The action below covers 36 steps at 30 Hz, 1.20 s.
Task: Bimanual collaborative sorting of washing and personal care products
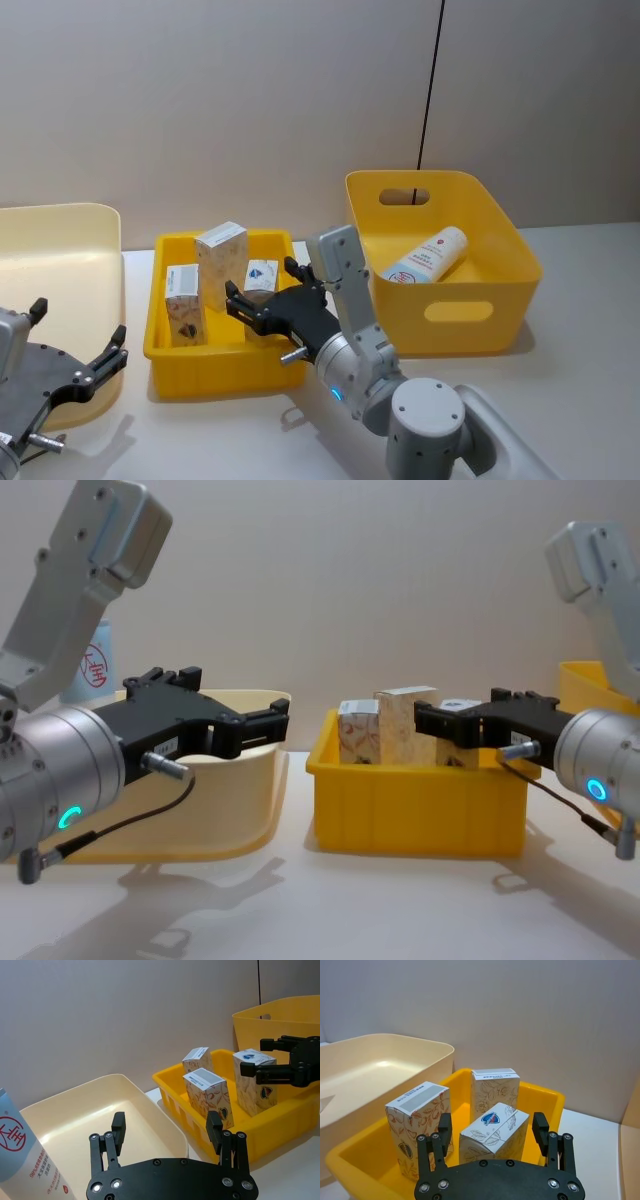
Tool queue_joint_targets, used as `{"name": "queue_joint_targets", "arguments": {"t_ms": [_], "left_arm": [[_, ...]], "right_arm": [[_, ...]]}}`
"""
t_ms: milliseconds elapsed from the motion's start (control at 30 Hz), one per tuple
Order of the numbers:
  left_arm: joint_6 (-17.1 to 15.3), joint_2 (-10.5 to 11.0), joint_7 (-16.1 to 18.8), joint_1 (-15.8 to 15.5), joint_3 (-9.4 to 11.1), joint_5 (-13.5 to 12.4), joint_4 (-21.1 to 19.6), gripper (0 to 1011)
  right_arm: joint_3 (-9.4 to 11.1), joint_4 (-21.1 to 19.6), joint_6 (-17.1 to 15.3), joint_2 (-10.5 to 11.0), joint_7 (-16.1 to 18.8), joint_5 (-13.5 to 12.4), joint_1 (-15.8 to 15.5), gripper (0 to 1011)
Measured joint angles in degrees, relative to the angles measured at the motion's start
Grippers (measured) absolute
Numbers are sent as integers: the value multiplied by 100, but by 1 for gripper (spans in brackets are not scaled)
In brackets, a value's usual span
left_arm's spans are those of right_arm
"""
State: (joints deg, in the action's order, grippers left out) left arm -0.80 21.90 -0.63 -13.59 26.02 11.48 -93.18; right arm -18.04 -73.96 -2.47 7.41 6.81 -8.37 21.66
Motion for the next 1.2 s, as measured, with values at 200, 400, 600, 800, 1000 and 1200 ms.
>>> {"name": "queue_joint_targets", "arguments": {"t_ms": [200,400,600,800,1000,1200], "left_arm": [[0,0,0,0,0,0,0,1003],[0,0,0,0,0,0,0,1003],[0,0,0,0,0,0,0,1004],[0,0,0,0,0,0,0,1003],[0,0,0,0,0,0,0,1003],[0,0,0,0,0,0,0,1003]], "right_arm": [[5,24,6,-42,-61,46,12,994],[10,45,9,-75,-106,87,21,869],[13,57,12,-90,-126,107,23,688],[15,64,14,-100,-142,117,27,499],[15,67,16,-108,-154,125,30,445],[18,70,18,-111,-156,130,31,425]]}}
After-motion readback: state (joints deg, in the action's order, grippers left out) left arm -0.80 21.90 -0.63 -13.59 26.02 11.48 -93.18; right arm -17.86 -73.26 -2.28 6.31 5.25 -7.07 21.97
